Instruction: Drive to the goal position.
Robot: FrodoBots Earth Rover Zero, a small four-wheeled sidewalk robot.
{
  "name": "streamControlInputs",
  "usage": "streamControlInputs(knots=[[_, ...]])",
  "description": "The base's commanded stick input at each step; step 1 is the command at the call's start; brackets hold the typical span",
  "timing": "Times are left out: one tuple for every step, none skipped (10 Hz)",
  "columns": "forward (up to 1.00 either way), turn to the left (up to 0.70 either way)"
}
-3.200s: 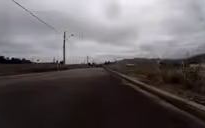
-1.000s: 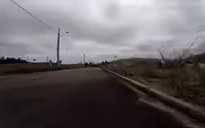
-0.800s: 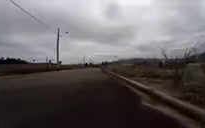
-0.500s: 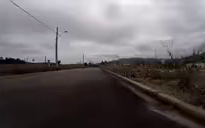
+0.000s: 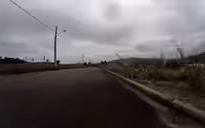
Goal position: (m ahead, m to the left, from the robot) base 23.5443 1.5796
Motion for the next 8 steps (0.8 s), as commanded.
streamControlInputs(knots=[[0.70,0.11],[0.70,0.00],[0.70,0.00],[0.70,0.00],[0.70,0.00],[0.70,0.00],[0.70,0.00],[0.70,0.00]])
